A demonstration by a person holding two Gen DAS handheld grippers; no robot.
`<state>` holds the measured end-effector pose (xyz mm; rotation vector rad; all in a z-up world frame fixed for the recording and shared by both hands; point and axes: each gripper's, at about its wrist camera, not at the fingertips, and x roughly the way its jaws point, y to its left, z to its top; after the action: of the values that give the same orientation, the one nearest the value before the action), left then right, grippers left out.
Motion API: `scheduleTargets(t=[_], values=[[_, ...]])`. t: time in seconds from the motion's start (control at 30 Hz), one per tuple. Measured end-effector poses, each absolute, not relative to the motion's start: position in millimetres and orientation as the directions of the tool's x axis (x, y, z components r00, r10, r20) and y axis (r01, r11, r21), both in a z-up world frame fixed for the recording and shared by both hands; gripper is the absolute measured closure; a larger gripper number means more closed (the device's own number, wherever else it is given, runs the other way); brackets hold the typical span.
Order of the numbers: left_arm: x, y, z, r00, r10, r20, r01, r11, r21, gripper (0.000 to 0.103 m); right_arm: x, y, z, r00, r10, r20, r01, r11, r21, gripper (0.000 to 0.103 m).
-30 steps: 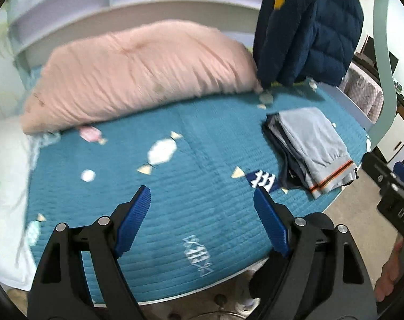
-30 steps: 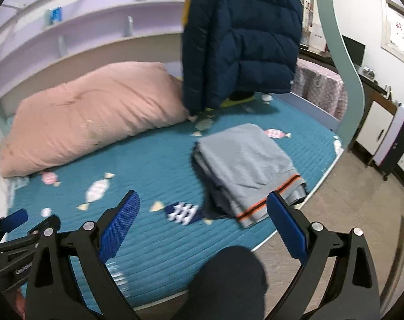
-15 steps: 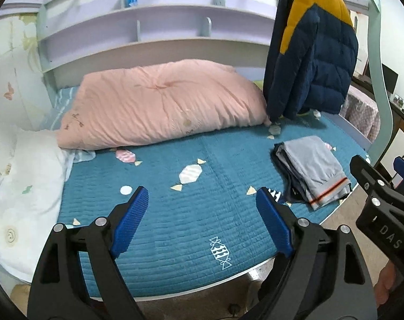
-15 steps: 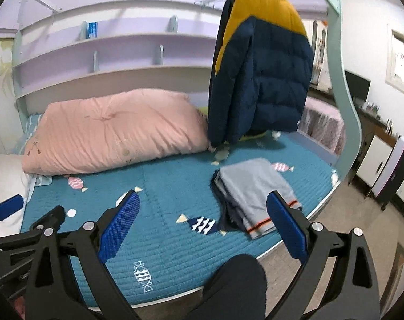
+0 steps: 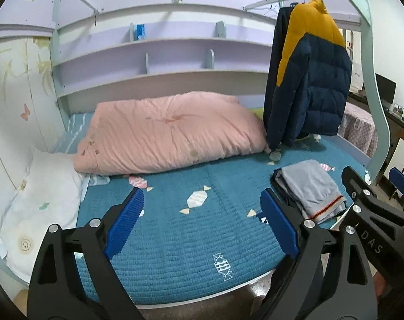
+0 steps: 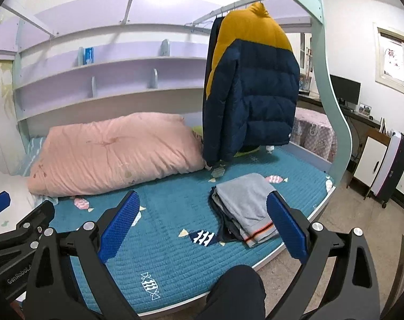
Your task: Fold large clothes
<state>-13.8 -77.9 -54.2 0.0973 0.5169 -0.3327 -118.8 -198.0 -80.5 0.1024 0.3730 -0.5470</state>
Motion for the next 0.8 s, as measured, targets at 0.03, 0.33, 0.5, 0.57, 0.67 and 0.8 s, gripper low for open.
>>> scheduleTargets(t=[0.03,0.33,0.5,0.57,0.67,0.8], values=[[-16,-78,-52,0.823,-0.284,-0.492,0.332,0.943,0.009,0.013,-120,-198,-80,0.79,-0.491,-0.367,0.526,0.85,-0.005,0.01],[-29,-79,-39,0.834,-0.294,-0.468,0.34,0.94,0.016,0.013,-132,-199,-69,0.801,-0.507,-0.318,0.536,0.844,0.005,0.01],[-31,-80,-38,0.832,-0.301,-0.465,0.344,0.939,0.008,0.013,-135,-200,-67,0.8,-0.516,-0.305,0.543,0.84,0.004,0.01],[-31,-80,-38,0.833,-0.304,-0.463,0.345,0.938,0.005,0.013,-136,-201,-66,0.797,-0.522,-0.303,0.548,0.836,0.001,0.01],[-31,-79,-37,0.83,-0.312,-0.463,0.351,0.937,-0.003,0.013,-135,-199,-67,0.79,-0.535,-0.299,0.556,0.831,-0.016,0.01],[-30,-78,-37,0.83,-0.311,-0.463,0.349,0.937,-0.005,0.012,-135,-199,-68,0.789,-0.532,-0.308,0.555,0.831,-0.015,0.01]])
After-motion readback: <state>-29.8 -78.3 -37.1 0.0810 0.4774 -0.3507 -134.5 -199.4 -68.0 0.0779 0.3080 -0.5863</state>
